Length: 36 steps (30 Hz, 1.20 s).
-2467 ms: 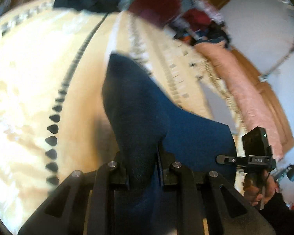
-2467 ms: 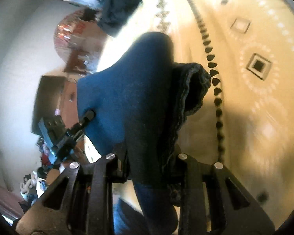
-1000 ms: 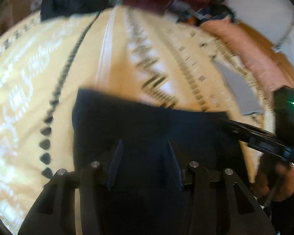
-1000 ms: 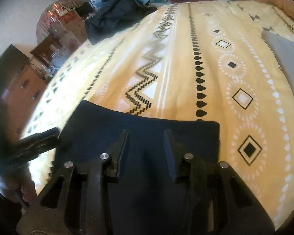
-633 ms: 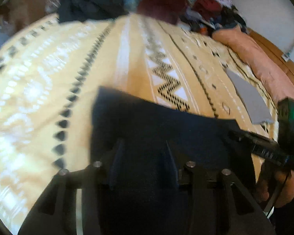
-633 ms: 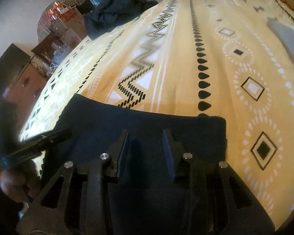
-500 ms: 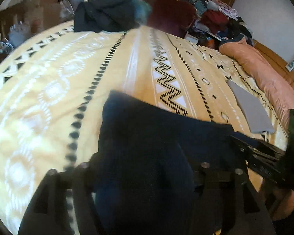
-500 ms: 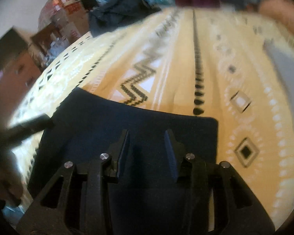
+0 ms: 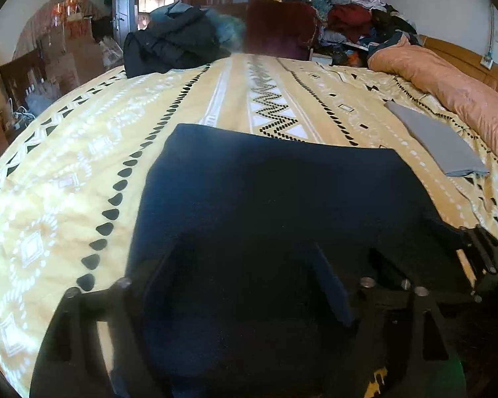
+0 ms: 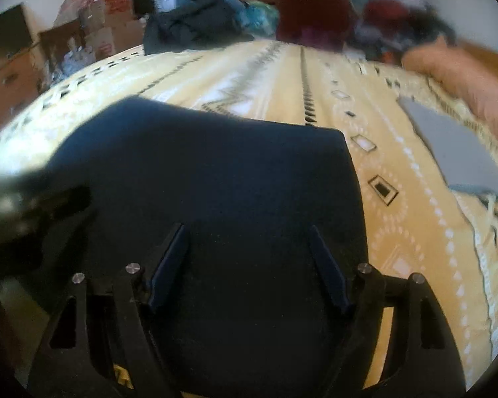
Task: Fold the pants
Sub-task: 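Grasp the folded jeans stack edge with both grippers and square it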
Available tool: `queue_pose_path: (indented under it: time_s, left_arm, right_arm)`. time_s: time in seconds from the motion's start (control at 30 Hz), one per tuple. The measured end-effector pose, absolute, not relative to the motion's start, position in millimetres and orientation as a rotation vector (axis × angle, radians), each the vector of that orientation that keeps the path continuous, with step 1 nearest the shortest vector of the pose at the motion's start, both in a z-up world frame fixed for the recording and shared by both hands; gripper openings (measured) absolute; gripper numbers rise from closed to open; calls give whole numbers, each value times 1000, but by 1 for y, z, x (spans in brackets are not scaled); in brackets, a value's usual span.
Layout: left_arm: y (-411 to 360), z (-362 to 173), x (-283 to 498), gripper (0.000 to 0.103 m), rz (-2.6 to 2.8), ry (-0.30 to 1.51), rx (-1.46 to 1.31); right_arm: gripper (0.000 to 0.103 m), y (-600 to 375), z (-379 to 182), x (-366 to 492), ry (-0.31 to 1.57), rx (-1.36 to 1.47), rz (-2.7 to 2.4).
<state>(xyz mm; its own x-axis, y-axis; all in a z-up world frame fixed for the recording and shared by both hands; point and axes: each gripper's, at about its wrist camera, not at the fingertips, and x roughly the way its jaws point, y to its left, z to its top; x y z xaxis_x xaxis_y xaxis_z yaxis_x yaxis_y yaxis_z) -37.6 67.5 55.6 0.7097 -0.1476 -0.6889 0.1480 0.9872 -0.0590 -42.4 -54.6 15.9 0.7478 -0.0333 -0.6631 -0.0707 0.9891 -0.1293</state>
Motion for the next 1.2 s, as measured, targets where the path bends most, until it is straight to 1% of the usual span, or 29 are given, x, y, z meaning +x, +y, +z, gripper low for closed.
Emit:
queue_pose_path:
  time_s: [0.17, 0.2, 0.23, 0.27, 0.3, 0.5, 0.6, 0.73, 0.93, 1.2]
  left_arm:
    - [59, 52, -33, 86, -99, 758, 9]
    - [59, 53, -33, 87, -92, 759, 0]
    - [59, 53, -31, 92, -88, 760, -16]
    - [59, 52, -30, 93, -90, 760, -24]
    - [55, 49, -29, 95, -87, 760, 5]
    - [50, 56, -29, 95, -25, 731, 82]
    - [60, 47, -23, 95, -9, 766, 74]
    - [61, 36, -19, 98, -12, 783, 79]
    - [60, 34, -19, 100, -6, 774, 81]
    - [59, 32, -20, 101, -6, 769, 68]
  right_arm:
    - [83, -56, 19, -42, 737, -141, 11]
    - [83, -56, 19, -42, 735, -145, 10]
    - [83, -57, 19, -43, 733, -139, 7]
    - [83, -58, 20, -43, 730, -130, 3]
    - [83, -59, 19, -44, 730, -122, 0]
    - [82, -58, 26, -48, 727, -112, 8]
    - [83, -59, 22, -49, 745, -99, -25]
    - [88, -59, 12, -51, 735, -92, -30]
    - [98, -63, 11, -49, 746, -57, -13]
    - [102, -63, 9, -50, 748, -41, -7]
